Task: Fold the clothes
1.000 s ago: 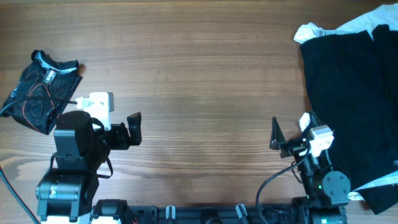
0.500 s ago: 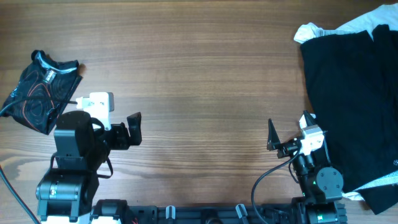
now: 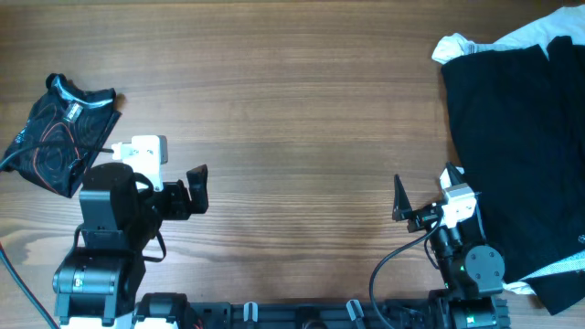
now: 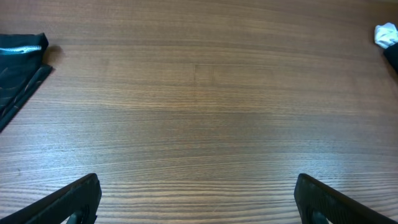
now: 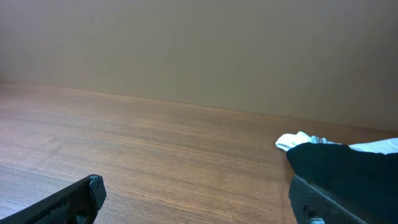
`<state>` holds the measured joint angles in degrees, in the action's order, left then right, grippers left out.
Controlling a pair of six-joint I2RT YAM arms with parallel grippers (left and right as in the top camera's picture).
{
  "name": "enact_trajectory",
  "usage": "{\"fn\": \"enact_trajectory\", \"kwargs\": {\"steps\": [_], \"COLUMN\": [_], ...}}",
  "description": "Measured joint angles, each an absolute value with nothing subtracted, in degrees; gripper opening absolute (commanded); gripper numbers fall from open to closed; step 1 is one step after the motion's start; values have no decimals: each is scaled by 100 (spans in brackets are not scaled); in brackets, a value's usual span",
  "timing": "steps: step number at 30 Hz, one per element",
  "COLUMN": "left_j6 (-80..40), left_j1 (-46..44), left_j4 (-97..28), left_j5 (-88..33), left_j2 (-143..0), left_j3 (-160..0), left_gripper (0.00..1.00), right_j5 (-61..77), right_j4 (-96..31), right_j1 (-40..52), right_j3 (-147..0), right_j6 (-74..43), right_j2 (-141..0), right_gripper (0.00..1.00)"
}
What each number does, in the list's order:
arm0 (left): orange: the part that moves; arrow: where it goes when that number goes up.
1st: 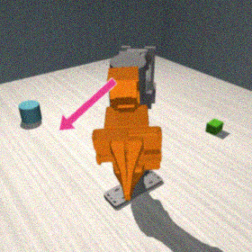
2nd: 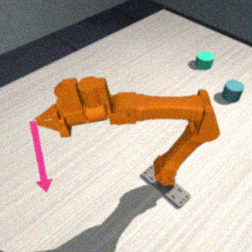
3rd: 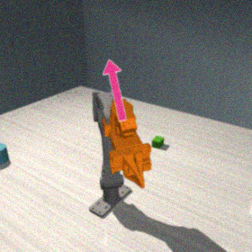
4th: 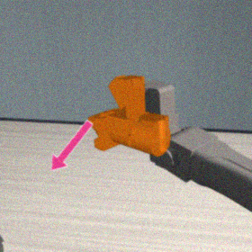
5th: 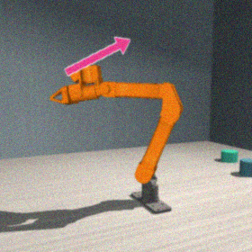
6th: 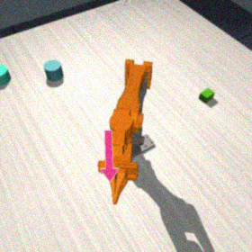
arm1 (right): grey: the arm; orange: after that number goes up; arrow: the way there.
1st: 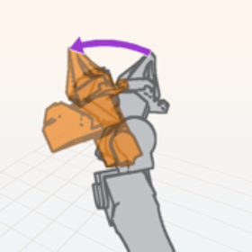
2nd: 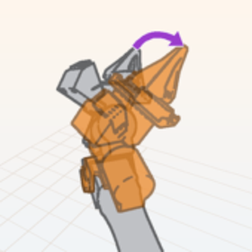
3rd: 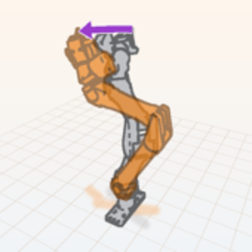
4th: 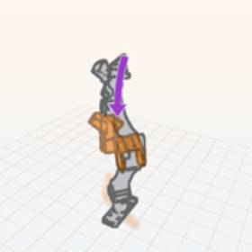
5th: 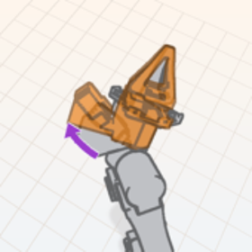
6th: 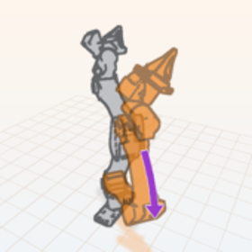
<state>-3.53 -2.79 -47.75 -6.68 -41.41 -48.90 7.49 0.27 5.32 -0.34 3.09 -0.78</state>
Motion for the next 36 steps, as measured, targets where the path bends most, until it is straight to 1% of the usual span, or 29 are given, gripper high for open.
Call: {"fn": "enact_trajectory", "kwargs": {"steps": [14,22,26,31,36], "left_j6": [-353,-351,-353,-362,-370], "left_j1": [-298,-325,-64,71,78], "left_j4": [-4777,-4912,-4792,-3776,-2147], "left_j5": [-666,-666,-738,-825,-849], "left_j2": [-4108,-3546,-2943,-1728,-567], "left_j3": [-4890,-4831,-4171,-2777,-1238], "left_gripper": [100,100,100,100,100], "right_j5": [749,749,749,751,751], "right_j4": [27,27,27,27,27], "right_j1": [532,532,532,532,530], "right_j3": [-34,-34,-34,-34,-34], "right_j6": [309,309,309,309,309], "right_j2": [-78,-78,-78,-78,-78], "right_gripper": [100,100,100,100,100]}}
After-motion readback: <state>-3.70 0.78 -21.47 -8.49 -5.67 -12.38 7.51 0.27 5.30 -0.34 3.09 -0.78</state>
